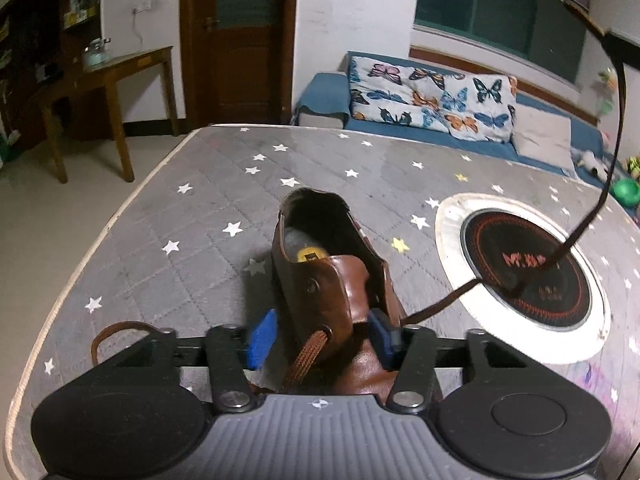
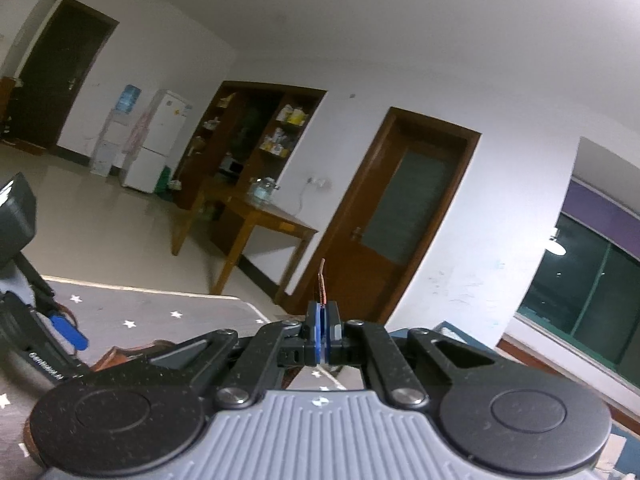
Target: Lace up shoes with both hands
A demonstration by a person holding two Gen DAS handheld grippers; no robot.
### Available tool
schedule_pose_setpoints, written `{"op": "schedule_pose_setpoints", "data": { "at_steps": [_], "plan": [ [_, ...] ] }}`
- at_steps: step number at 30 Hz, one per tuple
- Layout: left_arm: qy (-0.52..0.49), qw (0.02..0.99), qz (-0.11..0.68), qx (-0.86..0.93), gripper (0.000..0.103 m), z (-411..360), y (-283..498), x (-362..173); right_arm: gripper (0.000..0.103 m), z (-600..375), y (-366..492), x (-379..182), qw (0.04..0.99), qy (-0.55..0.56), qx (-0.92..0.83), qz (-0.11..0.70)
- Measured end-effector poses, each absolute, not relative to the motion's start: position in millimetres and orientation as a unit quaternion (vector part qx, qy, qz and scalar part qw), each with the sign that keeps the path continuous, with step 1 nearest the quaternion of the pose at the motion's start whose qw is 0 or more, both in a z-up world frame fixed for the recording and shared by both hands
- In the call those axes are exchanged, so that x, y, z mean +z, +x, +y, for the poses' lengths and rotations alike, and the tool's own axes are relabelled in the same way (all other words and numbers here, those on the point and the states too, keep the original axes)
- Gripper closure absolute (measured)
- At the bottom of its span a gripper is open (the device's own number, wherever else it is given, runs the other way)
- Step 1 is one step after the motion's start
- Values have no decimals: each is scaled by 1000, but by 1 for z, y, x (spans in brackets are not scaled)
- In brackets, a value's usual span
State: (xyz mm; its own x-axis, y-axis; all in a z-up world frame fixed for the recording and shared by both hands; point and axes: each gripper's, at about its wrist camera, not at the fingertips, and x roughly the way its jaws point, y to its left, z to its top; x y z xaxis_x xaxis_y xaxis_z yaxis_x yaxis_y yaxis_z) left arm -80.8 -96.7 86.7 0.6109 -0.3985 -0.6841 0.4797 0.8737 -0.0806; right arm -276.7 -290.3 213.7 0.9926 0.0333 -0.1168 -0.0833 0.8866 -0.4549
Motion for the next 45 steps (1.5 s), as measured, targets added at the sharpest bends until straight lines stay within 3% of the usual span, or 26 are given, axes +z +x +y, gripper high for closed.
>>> {"op": "schedule_pose_setpoints", "data": {
  "at_steps": [5,11,26,45],
  "plan": [
    [34,899,369,-232,72,-99,-82,87,102,-286,-269,208,969,-234,51,64],
    [16,901,375,-219,78,-97,-81,86,102,-275,-262,194,963,-240,96,82],
    [37,878,391,-274,79,-75,-72,93,102,-243,-243,142,927,-282,206,135],
    [-30,871,417,-258,78,-52,-61,85,102,-221,-222,96,871,-352,310,145]
  ]
}}
